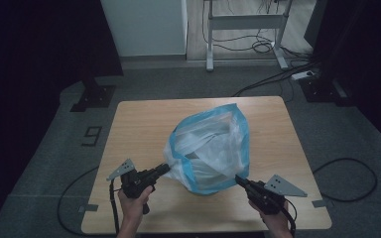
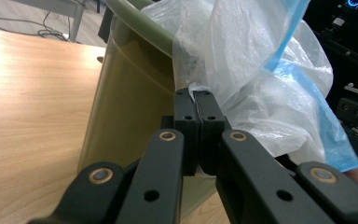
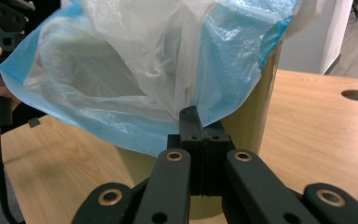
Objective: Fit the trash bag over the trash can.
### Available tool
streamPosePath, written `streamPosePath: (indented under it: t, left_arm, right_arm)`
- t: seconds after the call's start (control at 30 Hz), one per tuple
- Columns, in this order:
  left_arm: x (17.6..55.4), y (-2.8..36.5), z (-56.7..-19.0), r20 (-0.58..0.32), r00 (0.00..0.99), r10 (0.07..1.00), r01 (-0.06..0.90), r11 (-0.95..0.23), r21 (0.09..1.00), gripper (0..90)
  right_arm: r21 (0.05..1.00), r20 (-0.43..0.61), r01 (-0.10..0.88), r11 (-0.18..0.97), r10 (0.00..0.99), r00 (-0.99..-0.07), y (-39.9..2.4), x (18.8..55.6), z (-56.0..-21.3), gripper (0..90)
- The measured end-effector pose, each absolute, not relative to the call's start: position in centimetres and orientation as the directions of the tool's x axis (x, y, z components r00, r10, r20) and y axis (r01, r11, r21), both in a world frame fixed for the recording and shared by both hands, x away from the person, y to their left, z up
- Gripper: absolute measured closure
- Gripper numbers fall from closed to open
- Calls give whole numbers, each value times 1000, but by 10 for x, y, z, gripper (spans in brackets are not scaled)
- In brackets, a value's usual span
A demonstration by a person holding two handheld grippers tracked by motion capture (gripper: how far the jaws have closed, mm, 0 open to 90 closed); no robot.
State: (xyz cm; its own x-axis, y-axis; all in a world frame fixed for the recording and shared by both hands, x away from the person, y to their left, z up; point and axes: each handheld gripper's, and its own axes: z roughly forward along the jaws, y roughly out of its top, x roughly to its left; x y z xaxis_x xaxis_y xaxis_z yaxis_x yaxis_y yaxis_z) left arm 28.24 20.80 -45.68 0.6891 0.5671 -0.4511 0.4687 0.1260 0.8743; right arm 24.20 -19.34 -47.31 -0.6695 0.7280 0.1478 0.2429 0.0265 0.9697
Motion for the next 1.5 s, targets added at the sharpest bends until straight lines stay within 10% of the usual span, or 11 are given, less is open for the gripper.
streamPosePath:
  t: [0.33, 1.13, 1.5]
  left_arm:
    - [281, 205, -463, -457, 676, 578, 478, 128, 869, 869]
    - [260, 209, -397, -302, 723, 621, 349, 50, 936, 30]
    - [286, 178, -357, -199, 697, 689, 323, -54, 945, 147]
  right_arm:
    - [951, 209, 310, 10, 719, -663, -192, 250, -490, 889]
    - [962, 197, 273, -20, 744, -638, -202, 247, -481, 888]
    - [966, 170, 260, 8, 737, -654, -196, 245, -481, 888]
